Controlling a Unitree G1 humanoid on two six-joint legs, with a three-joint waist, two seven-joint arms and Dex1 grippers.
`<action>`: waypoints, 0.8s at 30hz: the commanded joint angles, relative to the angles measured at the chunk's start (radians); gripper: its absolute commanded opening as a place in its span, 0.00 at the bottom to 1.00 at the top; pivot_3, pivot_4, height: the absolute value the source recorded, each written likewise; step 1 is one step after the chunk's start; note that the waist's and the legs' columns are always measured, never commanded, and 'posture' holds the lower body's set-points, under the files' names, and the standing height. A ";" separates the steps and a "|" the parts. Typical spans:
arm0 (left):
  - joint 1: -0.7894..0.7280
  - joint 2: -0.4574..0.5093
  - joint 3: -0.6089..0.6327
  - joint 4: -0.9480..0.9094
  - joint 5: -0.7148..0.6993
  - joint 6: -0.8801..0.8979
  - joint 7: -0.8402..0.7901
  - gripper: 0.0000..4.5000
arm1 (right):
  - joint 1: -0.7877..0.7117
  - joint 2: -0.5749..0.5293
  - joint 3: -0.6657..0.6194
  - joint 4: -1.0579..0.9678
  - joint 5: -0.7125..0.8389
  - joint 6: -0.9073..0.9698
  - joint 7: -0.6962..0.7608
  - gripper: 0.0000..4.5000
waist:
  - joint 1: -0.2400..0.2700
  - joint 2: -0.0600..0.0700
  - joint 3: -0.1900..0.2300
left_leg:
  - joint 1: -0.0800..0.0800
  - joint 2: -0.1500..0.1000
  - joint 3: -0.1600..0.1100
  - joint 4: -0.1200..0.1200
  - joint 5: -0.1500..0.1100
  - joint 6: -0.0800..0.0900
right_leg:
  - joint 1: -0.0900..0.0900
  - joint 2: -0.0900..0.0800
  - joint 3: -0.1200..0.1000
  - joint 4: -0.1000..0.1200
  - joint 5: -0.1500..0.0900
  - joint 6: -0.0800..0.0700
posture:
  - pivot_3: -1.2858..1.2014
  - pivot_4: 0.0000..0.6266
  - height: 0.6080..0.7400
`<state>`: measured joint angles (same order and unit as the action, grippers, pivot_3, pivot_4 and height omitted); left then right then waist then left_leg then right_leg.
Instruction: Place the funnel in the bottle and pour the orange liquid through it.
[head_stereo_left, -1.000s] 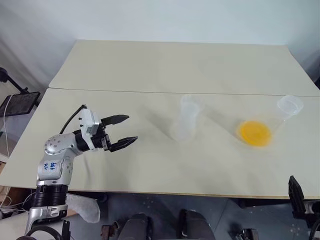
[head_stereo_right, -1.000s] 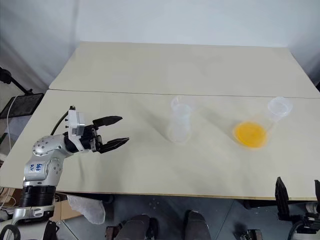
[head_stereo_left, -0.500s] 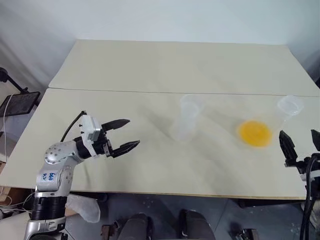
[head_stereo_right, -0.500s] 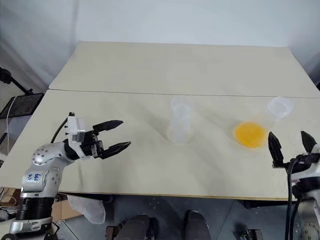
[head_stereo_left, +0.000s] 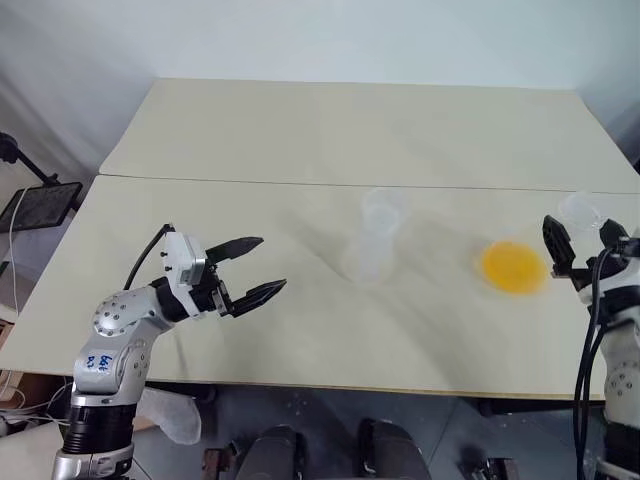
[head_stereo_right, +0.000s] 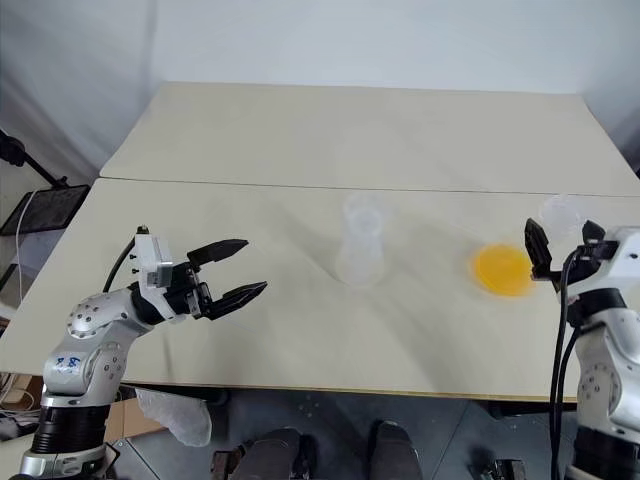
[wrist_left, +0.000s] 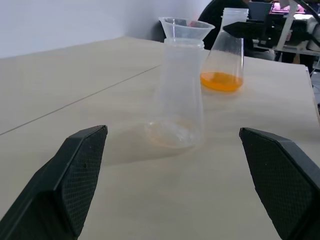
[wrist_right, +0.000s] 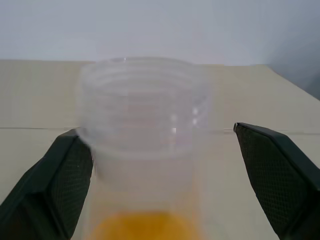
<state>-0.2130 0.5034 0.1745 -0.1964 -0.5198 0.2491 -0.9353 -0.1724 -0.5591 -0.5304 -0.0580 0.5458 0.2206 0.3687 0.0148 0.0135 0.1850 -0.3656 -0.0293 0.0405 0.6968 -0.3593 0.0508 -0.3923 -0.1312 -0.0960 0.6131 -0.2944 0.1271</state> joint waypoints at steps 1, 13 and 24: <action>-0.007 0.001 -0.004 -0.047 -0.023 -0.005 0.008 1.00 | -0.023 -0.023 -0.009 0.005 -0.012 -0.003 0.008 1.00 | 0.001 0.000 0.000 | -0.001 0.000 0.000 0.000 0.000 0.000 | 0.000 0.000 0.000 0.000 0.000 0.000 | 0.52 0.24 1.00; 0.002 0.000 -0.005 -0.065 -0.027 -0.003 0.028 1.00 | -0.040 0.004 0.005 -0.060 0.018 -0.002 0.032 0.56 | 0.005 0.000 0.000 | -0.002 -0.001 -0.001 0.001 0.000 0.000 | 0.000 0.000 -0.006 -0.001 0.000 0.000 | 0.52 0.24 1.00; -0.023 -0.007 -0.021 -0.033 -0.015 -0.016 0.028 1.00 | -0.175 -0.097 0.253 -0.322 -0.170 0.261 -0.096 0.56 | -0.001 0.003 0.002 | -0.003 0.000 -0.001 0.001 0.000 0.000 | -0.001 0.000 -0.006 -0.001 0.000 0.000 | 0.52 0.24 1.00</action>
<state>-0.2265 0.4952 0.1511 -0.2211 -0.5225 0.2481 -0.9087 -0.3250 -0.6309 -0.3037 -0.2954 0.4265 0.4416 0.3096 0.0137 0.0165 0.1868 -0.3684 -0.0289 0.0390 0.6978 -0.3589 0.0504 -0.3936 -0.1312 -0.1021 0.6124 -0.2943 0.1273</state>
